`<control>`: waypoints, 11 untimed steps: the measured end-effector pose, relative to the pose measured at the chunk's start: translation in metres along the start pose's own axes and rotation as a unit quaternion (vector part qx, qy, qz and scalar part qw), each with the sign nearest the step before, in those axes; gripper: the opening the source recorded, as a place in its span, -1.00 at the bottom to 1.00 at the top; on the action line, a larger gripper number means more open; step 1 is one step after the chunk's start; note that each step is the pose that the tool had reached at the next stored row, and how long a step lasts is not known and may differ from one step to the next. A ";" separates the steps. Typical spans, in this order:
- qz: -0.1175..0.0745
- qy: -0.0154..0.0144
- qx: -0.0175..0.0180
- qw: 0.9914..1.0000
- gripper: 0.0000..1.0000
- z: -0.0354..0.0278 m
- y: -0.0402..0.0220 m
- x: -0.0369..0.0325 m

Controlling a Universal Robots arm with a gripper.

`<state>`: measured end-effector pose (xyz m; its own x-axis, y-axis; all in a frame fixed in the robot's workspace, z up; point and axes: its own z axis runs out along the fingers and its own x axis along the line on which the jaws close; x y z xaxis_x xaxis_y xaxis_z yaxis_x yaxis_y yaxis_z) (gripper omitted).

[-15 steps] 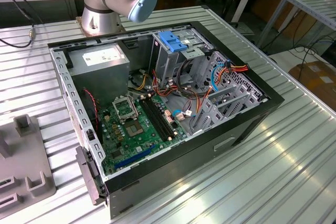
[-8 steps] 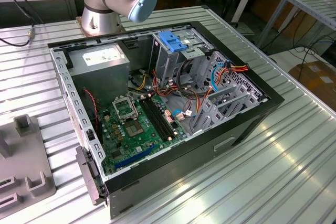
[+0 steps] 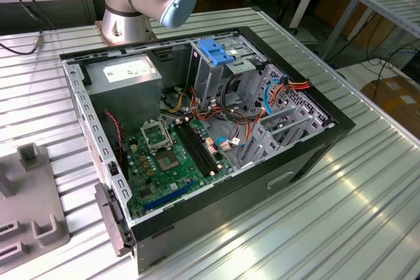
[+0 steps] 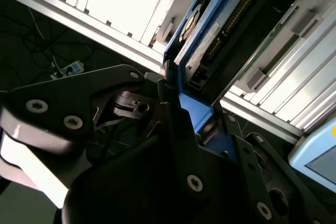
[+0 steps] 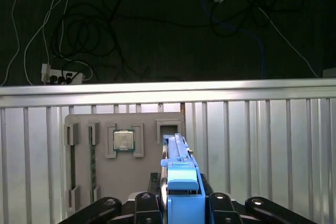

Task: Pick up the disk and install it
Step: 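Pick up the disk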

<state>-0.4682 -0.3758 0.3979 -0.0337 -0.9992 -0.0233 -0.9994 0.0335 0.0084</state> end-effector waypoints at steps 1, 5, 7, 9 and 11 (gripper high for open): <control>0.000 0.000 0.000 1.000 -0.25 -0.0011 0.0000 0.0000; 0.000 0.000 0.000 1.000 -0.25 -0.0059 0.0001 -0.0001; 0.000 0.000 0.000 1.000 -0.25 -0.0079 0.0001 -0.0002; 0.000 0.000 0.000 1.000 -0.25 -0.0101 0.0001 -0.0002; 0.000 0.000 0.000 1.000 -0.25 -0.0131 0.0001 -0.0003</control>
<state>-0.4682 -0.3757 0.4111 -0.0337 -0.9992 -0.0232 -0.9994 0.0335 0.0084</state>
